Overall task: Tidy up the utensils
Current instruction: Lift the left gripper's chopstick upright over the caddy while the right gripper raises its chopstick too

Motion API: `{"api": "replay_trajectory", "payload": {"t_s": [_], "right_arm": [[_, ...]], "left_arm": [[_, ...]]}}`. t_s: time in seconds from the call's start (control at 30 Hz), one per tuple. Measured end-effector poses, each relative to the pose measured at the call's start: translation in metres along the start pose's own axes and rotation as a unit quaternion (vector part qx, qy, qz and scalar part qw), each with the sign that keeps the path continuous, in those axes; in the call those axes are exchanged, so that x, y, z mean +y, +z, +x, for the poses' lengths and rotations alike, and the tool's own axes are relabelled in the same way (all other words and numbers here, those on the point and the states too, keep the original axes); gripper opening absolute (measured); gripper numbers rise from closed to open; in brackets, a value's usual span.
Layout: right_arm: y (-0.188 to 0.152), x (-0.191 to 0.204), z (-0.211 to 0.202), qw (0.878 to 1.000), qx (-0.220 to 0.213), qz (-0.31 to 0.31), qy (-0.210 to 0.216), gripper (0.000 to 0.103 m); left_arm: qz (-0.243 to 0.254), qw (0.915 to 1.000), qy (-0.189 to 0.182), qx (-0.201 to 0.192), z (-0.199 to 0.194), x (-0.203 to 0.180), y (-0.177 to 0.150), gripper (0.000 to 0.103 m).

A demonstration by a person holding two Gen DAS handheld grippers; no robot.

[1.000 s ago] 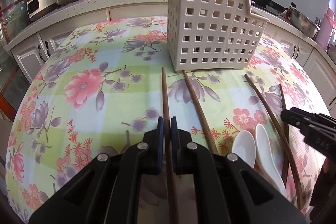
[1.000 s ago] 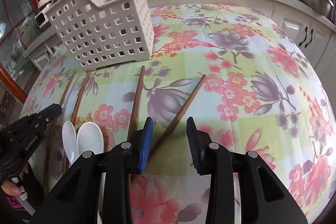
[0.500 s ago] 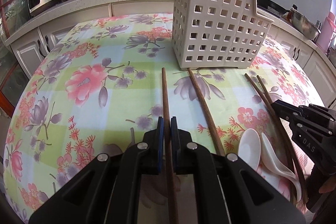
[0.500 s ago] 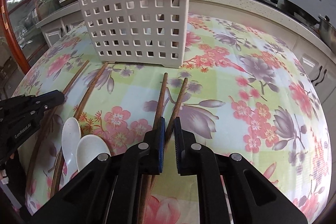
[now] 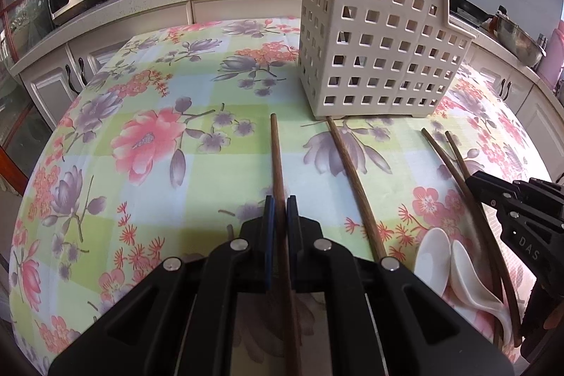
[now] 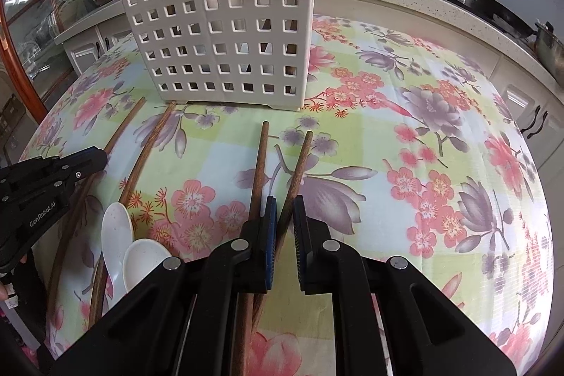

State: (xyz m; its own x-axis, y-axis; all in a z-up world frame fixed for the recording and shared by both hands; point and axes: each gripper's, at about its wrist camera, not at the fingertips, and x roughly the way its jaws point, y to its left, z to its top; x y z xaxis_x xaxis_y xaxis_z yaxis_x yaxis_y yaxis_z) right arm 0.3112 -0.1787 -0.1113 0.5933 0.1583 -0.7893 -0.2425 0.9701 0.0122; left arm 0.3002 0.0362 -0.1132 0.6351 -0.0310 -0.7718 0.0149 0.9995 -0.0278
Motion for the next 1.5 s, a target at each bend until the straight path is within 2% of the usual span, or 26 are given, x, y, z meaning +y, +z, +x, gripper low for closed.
{"api": "replay_trajectory", "payload": {"t_s": [0.17,0.57,1.07,1.5], "right_arm": [[-0.002,-0.001,-0.001,1.0,-0.015,0.009,-0.003,0.008],[-0.001,-0.018,-0.06,0.991,-0.125,0.041,0.022,0.007],[-0.003,-0.023,-0.121,0.979,-0.196,0.048,0.018,0.006],[-0.005,-0.023,-0.155,0.972,-0.233,0.041,0.01,0.006]], "left_arm": [[0.0,1.0,0.0,-0.004,-0.001,0.0,0.0,0.006],[0.001,0.9973,0.003,-0.073,-0.048,0.0,0.008,0.006],[0.002,0.99,-0.001,-0.141,-0.11,-0.006,0.01,0.006],[0.011,0.9835,0.003,-0.181,-0.144,-0.011,0.008,0.006]]}}
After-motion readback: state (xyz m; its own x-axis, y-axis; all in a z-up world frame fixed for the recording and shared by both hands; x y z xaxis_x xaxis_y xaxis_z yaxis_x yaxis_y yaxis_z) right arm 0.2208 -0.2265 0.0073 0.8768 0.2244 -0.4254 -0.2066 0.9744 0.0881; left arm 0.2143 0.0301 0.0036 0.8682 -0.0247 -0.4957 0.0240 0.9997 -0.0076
